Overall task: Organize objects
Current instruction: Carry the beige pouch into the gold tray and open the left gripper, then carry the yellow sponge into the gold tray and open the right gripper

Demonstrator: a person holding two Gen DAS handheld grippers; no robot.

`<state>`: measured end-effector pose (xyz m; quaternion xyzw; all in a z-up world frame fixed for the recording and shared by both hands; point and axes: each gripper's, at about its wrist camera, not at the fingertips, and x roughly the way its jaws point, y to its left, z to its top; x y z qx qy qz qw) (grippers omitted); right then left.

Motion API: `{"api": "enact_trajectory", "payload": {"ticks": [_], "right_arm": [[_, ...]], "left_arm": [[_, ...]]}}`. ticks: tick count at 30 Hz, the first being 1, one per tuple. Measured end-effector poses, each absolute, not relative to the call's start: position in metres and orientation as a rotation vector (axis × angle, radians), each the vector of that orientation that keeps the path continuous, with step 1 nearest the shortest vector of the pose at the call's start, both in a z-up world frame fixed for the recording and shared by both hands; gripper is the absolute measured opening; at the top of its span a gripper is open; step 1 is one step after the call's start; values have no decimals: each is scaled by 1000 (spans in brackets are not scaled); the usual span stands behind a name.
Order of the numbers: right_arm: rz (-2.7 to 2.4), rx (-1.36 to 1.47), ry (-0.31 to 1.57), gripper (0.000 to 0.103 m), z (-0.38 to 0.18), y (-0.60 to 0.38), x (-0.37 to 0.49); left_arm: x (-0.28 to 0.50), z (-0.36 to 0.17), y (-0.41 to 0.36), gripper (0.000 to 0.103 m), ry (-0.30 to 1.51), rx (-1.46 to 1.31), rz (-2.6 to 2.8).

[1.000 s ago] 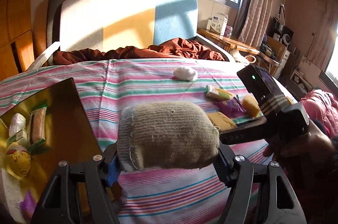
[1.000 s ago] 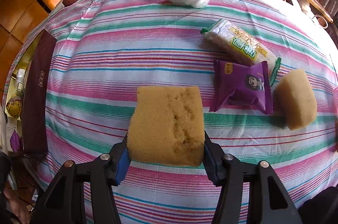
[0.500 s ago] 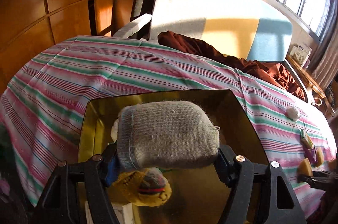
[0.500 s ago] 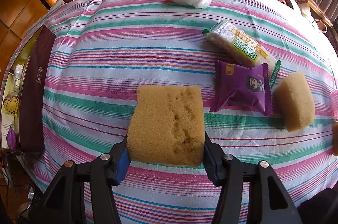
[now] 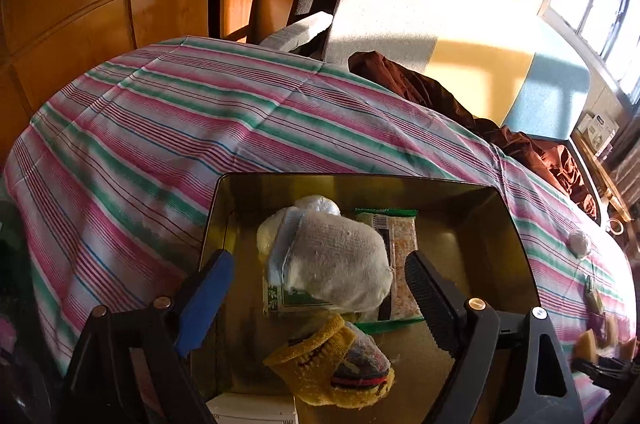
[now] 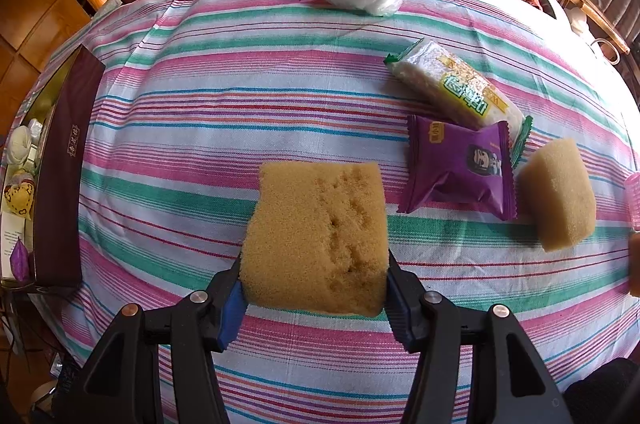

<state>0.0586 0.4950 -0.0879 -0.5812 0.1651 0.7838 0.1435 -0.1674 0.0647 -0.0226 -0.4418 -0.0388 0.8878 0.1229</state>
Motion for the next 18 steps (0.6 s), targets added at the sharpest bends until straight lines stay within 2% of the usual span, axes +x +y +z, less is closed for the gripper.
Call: {"api": "enact_trajectory", "payload": {"ticks": [9, 18], "right_arm": [[2259, -1676, 436, 59, -89, 489, 57], [2277, -1664, 398, 59, -86, 484, 56]], "left_arm": [[-89, -7, 70, 91, -16, -1093, 2612], [-51, -11, 77, 91, 7, -1065, 2571]]}}
